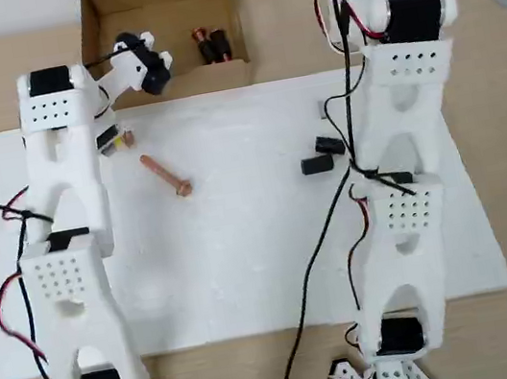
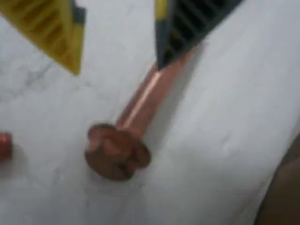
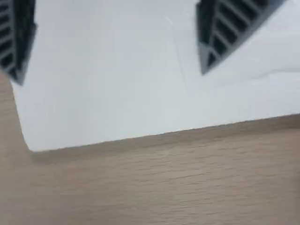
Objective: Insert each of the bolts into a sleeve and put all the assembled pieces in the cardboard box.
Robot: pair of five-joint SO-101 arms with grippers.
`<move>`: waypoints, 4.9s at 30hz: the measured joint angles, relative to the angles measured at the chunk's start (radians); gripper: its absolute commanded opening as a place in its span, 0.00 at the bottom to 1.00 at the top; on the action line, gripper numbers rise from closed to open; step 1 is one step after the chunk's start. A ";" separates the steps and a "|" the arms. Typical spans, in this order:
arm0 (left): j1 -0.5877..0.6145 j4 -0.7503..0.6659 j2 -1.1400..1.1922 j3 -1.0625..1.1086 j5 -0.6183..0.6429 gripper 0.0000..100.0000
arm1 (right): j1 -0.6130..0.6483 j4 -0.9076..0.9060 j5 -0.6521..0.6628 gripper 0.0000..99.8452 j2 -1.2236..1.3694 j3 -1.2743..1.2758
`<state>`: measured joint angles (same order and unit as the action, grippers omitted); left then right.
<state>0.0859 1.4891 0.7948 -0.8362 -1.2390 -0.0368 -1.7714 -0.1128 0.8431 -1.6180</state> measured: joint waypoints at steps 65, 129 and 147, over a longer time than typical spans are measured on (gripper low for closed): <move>0.008 0.261 -0.176 -0.735 1.158 0.00 | 0.084 -0.002 0.641 0.28 -0.692 1.419; -0.006 -0.574 -2.174 1.708 1.307 0.00 | 0.052 0.028 1.293 0.28 -0.049 0.947; -0.003 -0.562 -2.176 1.708 1.307 0.00 | 0.054 0.017 1.297 0.27 -0.011 0.945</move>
<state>0.0829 0.9275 -1.3809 0.8715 0.0683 0.0169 -1.7545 1.1838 0.8324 -0.6728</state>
